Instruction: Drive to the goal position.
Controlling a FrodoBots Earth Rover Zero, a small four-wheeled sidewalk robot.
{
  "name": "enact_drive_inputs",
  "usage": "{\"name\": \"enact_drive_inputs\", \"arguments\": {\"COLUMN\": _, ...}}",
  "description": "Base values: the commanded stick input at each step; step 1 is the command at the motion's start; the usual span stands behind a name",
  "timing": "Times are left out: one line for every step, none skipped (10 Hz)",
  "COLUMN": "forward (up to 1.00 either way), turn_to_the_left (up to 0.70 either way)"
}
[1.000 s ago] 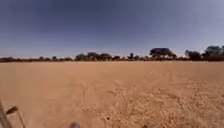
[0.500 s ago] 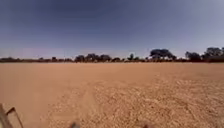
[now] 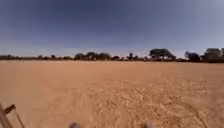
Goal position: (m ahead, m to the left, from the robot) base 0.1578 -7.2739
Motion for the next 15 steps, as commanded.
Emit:
{"name": "enact_drive_inputs", "arguments": {"forward": 0.45, "turn_to_the_left": 0.00}}
{"name": "enact_drive_inputs", "arguments": {"forward": 0.45, "turn_to_the_left": 0.00}}
{"name": "enact_drive_inputs", "arguments": {"forward": 0.45, "turn_to_the_left": 0.00}}
{"name": "enact_drive_inputs", "arguments": {"forward": 0.45, "turn_to_the_left": 0.00}}
{"name": "enact_drive_inputs", "arguments": {"forward": 0.45, "turn_to_the_left": 0.00}}
{"name": "enact_drive_inputs", "arguments": {"forward": 0.45, "turn_to_the_left": 0.00}}
{"name": "enact_drive_inputs", "arguments": {"forward": 0.45, "turn_to_the_left": 0.00}}
{"name": "enact_drive_inputs", "arguments": {"forward": 0.45, "turn_to_the_left": -0.26}}
{"name": "enact_drive_inputs", "arguments": {"forward": 0.45, "turn_to_the_left": -0.26}}
{"name": "enact_drive_inputs", "arguments": {"forward": 0.45, "turn_to_the_left": -0.26}}
{"name": "enact_drive_inputs", "arguments": {"forward": 0.45, "turn_to_the_left": -0.26}}
{"name": "enact_drive_inputs", "arguments": {"forward": 0.45, "turn_to_the_left": -0.26}}
{"name": "enact_drive_inputs", "arguments": {"forward": 0.45, "turn_to_the_left": -0.26}}
{"name": "enact_drive_inputs", "arguments": {"forward": 0.45, "turn_to_the_left": -0.26}}
{"name": "enact_drive_inputs", "arguments": {"forward": 0.45, "turn_to_the_left": -0.26}}
